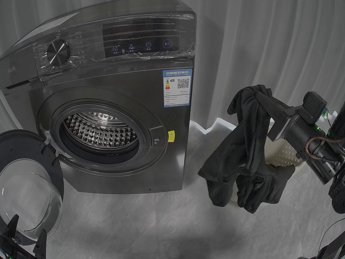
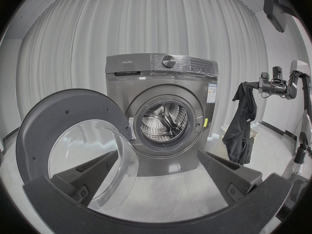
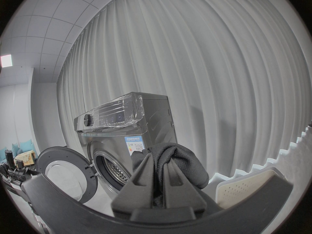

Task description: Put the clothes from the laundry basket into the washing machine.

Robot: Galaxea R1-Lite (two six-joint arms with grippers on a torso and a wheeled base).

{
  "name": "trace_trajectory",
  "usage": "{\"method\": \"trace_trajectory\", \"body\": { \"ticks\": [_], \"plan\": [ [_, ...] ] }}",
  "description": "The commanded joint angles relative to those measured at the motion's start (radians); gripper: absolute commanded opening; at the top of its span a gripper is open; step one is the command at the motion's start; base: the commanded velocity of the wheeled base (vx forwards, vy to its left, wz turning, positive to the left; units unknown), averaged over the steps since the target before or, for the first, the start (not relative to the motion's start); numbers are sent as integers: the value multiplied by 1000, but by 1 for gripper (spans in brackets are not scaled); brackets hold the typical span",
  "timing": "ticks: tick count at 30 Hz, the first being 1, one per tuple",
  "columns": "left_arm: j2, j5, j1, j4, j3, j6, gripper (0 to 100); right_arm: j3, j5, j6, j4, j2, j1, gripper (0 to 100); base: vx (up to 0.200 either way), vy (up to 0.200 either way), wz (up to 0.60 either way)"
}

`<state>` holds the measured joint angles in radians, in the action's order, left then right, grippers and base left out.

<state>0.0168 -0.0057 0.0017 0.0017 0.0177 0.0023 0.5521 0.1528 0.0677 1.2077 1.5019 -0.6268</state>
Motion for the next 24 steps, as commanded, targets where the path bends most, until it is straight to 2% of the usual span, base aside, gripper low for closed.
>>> {"method": "trace_trajectory", "body": {
  "ticks": [1,10,20,24],
  "plan": [
    [-17,0,0,0,-16,1,100,-4,1,0,0,3,-1,0,-200,0,0],
    [-17,0,0,0,-16,1,100,-9,1,0,0,8,1,0,-200,0,0],
    [-17,-3,0,0,-16,-2,100,-18,1,1,0,15,1,0,0,0,0],
    [-17,-3,0,0,-16,-2,100,-23,1,1,0,17,1,0,0,200,0]
  ]
}}
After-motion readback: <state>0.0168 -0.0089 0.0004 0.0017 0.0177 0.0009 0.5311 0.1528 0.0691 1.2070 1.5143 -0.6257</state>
